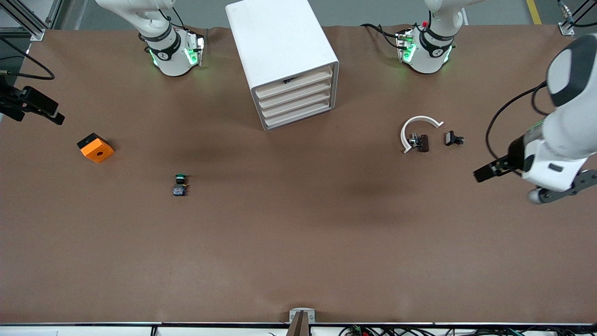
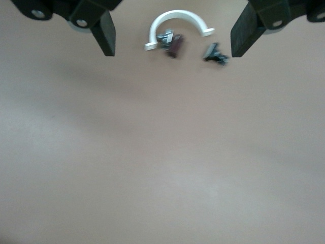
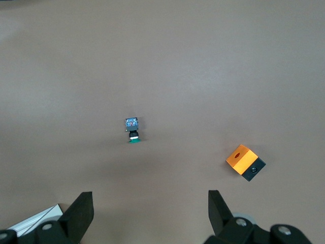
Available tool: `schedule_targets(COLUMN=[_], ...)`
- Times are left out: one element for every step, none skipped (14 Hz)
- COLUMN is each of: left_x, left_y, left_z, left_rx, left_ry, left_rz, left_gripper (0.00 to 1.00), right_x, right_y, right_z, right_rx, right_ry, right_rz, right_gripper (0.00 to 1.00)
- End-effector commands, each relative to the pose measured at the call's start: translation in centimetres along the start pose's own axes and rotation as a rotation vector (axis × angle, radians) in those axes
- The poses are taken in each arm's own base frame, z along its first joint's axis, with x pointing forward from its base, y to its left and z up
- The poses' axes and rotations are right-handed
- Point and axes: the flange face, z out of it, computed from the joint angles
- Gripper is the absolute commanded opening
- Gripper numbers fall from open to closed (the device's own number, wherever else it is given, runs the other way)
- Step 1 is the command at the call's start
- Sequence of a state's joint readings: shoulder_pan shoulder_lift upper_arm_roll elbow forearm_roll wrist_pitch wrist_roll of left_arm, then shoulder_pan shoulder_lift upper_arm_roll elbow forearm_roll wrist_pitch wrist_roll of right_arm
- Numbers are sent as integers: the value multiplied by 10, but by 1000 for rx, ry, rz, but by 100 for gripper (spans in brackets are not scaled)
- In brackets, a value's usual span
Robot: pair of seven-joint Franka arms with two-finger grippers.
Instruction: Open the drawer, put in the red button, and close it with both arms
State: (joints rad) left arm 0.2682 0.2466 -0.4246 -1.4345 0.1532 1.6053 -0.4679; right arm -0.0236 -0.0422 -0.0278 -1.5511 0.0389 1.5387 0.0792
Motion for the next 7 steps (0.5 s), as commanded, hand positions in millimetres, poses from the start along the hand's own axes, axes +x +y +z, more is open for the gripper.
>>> schedule_targets(left_x=[-35,-43,-53,-62,-75,-86,-94], left_y=[-29,-41,-48,-55,-58,-60,-57], left_z=[-34,-43,-49,-51,-54,-56,-56], left_rx=[21,12,0,-13,-30,-34,-32], left_ry=[25,31,34,29,25,25,23], left_rz=[76,106,130,124,120,122,130], left_gripper=[100,100,100,100,100,100,100], right_x=[-2,-2,-2,-2,-2,-2,-2], right_y=[3,3,3,3,3,3,3], right_z=[-5,-6,-6,-6,-6,-6,-6], right_rx=[-9,-9,-9,-9,-9,-9,-9], right_ry=[5,6,6,6,6,6,6], right_rz=[-8,-8,-8,-8,-8,-8,-8], right_gripper=[100,100,100,100,100,100,100])
